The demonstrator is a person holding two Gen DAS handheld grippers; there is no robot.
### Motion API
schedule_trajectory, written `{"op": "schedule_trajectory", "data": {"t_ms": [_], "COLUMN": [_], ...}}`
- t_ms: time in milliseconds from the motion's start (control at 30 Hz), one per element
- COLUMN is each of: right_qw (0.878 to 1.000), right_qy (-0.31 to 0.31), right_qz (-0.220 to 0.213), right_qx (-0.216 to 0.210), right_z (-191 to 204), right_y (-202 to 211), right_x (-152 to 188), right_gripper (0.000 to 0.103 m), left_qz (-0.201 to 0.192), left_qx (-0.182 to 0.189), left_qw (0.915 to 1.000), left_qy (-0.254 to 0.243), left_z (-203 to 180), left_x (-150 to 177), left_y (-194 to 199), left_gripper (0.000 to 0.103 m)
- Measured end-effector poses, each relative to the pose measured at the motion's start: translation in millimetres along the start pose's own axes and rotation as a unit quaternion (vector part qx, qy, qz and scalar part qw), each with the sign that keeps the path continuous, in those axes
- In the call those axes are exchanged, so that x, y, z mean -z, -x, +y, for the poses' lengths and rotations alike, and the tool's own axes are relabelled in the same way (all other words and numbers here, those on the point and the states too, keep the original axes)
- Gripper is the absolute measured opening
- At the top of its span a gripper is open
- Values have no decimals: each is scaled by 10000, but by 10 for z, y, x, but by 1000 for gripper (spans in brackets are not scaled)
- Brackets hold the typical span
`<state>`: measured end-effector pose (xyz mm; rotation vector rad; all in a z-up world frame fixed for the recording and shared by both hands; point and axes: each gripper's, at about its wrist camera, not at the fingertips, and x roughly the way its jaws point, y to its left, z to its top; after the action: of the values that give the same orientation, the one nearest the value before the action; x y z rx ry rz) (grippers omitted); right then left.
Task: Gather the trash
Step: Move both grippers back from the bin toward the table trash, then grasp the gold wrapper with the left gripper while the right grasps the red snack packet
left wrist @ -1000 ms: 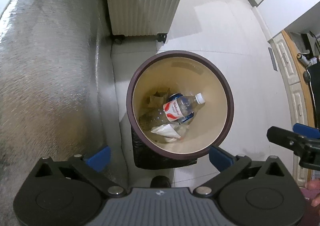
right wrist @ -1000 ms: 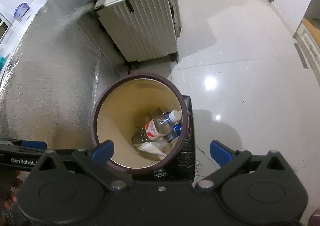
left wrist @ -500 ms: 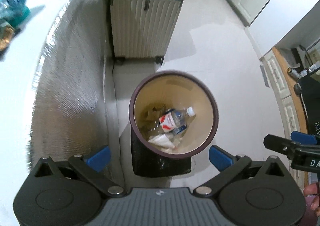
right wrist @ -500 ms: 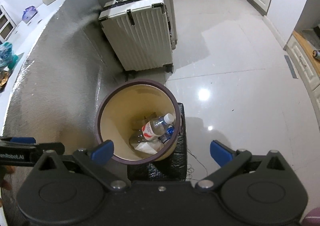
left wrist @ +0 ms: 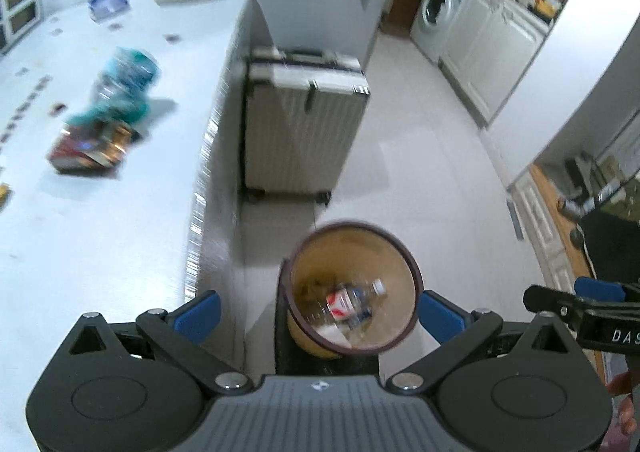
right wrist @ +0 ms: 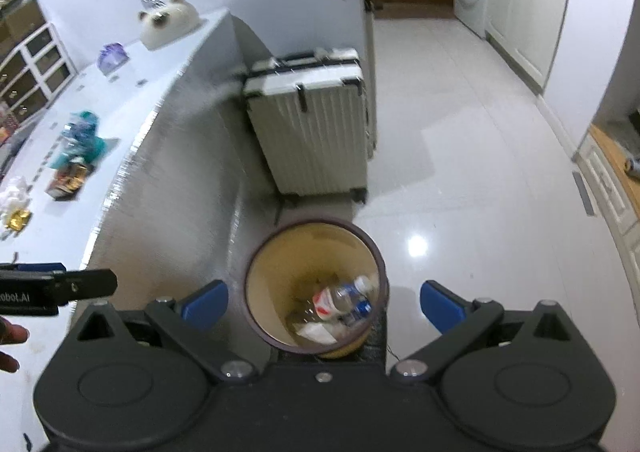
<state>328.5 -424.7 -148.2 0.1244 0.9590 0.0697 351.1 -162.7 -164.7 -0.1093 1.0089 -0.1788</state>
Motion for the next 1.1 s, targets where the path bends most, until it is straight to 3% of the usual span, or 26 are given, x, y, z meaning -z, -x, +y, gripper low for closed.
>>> {"op": "schedule_trajectory", "data": {"t_ms": [267, 600, 867, 1100], "right_qw": [9978, 9920, 9873, 9842], "right_qy": [353, 676, 780, 866], "right_qz": [-517, -908, -1166, -1327], "right_qx": [-223, -557, -745, -789], "right_z": [601, 1664, 2488, 3044], "right_y": [342, 507, 470, 290], "right_x": [-147, -145, -125, -102], "right_gripper": [103, 103, 103, 103], "left_qz": [-676, -1139, -1307, -1402], "left_qx": [-129, -336, -467, -527], "left_qw": [9973, 9915, 9888, 9876], "left_qy": [252, 523, 555, 466], "left_z": [504, 1331, 2121, 2763], "left_x": [-35, 92, 139, 18], "left_y": [699, 1307, 1603, 1610], "left_gripper": [103, 103, 103, 103]}}
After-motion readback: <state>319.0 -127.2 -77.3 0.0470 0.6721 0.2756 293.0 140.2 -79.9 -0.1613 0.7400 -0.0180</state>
